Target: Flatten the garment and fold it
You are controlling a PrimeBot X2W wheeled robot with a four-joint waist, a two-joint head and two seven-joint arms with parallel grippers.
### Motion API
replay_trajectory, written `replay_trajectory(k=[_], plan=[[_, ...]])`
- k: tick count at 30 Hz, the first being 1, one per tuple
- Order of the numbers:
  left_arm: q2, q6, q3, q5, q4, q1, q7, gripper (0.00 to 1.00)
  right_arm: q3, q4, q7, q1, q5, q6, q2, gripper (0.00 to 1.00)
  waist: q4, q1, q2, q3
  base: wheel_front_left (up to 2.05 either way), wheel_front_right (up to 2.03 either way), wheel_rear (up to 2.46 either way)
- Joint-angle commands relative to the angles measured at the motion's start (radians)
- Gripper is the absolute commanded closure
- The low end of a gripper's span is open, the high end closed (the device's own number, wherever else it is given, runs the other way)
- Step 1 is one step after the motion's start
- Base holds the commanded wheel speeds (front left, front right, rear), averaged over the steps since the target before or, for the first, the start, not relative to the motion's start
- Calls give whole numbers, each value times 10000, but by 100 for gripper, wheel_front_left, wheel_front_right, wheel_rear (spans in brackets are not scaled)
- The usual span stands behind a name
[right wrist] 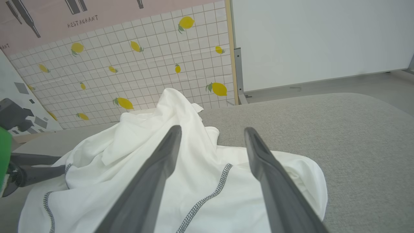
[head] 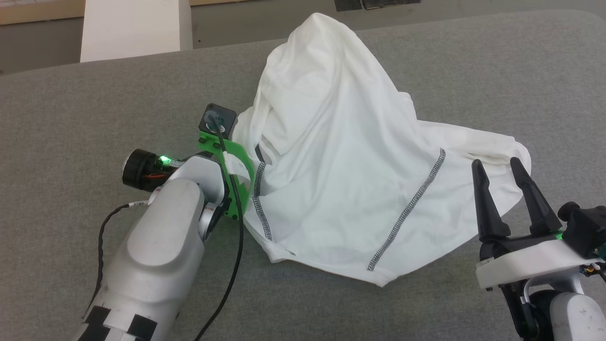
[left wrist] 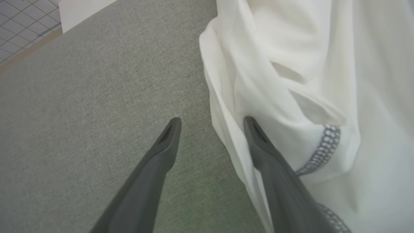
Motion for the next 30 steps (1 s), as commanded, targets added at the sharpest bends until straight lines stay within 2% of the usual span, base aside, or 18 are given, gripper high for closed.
replay_trajectory(k=[1, 2, 3, 5, 8, 12, 16, 19, 20, 25, 30], plan=[[-17, -41, 24, -53, 113, -214, -80, 58, 4, -54, -96, -140, -3, -15, 25, 0, -33, 0, -1, 37, 0, 0, 0], [-36, -72, 22, -94, 195, -251, -46, 66, -2, -52, -97, -147, 0, -15, 25, 0, -36, 0, -1, 44, 0, 0, 0], [-66, -99, 20, -142, 285, -295, -20, 100, -9, -50, -97, -155, -4, -15, 25, 0, -34, 0, -1, 47, 0, 0, 0], [-136, -196, 12, -256, 422, -350, 8, 100, -24, -55, -90, -163, -10, -15, 25, 0, -12, 0, -1, 41, 0, 0, 0], [-231, -153, 166, -430, 364, -364, -526, 100, -61, -80, -69, -151, -36, -15, 25, 0, 87, 0, -1, -24, 0, 0, 0], [-264, 273, 817, -870, -24, 84, -1771, 100, -76, -128, -18, -80, -43, -15, 26, 0, 278, 0, -1, -246, 0, 0, 0], [-108, 760, 1635, -1381, -845, 1250, -3020, 100, -184, -193, 63, 66, -45, -15, 26, 0, 536, 0, -1, -539, 0, 0, 0], [90, 1088, 2166, -1682, -1744, 2506, -3671, 100, -337, -271, 145, 207, -51, -15, 26, 0, 794, 0, -1, -735, 0, 0, 0], [241, 1453, 2589, -1858, -2687, 3737, -4069, 100, -439, -349, 232, 312, -57, -15, 26, 0, 1019, 0, -1, -879, 0, 0, 0], [319, 2006, 3059, -2087, -4089, 5750, -4274, 100, -549, -477, 381, 400, -29, -15, 26, 0, 1382, 0, -1, -997, 0, 0, 0], [158, 2069, 3133, -2364, -4435, 6680, -4363, 100, -581, -538, 551, 469, -6, -15, 26, 0, 1607, 0, -1, -1039, 0, 0, 0]])
